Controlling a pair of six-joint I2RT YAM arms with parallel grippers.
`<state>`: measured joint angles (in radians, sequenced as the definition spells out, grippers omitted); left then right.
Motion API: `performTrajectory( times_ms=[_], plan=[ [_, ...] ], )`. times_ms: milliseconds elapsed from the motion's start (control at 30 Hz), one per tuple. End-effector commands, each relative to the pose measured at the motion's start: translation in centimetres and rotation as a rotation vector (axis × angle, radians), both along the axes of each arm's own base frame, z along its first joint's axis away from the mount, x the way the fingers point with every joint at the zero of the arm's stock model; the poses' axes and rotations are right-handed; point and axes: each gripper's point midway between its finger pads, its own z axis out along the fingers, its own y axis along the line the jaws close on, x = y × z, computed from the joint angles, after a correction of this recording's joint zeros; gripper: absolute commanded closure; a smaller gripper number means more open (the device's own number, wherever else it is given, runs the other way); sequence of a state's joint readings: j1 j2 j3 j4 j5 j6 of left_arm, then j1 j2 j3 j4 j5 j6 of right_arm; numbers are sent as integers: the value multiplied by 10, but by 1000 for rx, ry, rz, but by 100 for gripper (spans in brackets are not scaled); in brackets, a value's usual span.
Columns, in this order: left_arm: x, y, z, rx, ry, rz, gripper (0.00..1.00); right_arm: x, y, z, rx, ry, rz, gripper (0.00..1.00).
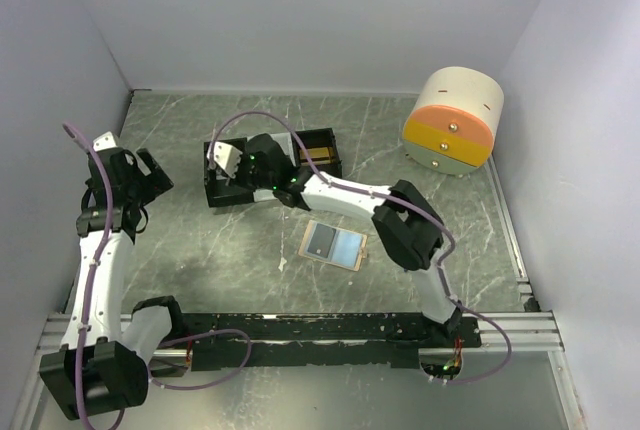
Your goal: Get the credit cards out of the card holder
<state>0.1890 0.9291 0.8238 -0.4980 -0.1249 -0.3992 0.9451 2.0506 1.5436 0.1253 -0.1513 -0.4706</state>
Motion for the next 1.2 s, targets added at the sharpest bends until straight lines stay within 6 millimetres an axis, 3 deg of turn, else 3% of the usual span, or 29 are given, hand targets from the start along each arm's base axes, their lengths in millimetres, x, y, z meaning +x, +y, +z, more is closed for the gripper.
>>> performTrajectory(
  times_ms=[0,200,333,500,800,967,1167],
  plan=[
    [3,-5,4,-5,-29,-39,0,18,9,-10,-43,-18,-62,100],
    [4,-7,4,-10,-31,-57,1,44,10,-34,-140,-74,-135,100],
    [4,-9,3,-14,-30,-67,1,63,4,-42,-188,-124,-225,100],
    [6,-16,5,-25,-45,-111,0,72,-4,-47,-210,-160,-286,100],
    [7,-20,4,-12,-44,-156,1,76,-23,-50,-208,-132,-299,100],
    [7,-21,4,-15,-45,-164,1,44,-4,-56,-198,-121,4,100],
    [7,-22,3,-13,-42,-167,1,51,1,-70,-251,-172,42,100]
  ],
)
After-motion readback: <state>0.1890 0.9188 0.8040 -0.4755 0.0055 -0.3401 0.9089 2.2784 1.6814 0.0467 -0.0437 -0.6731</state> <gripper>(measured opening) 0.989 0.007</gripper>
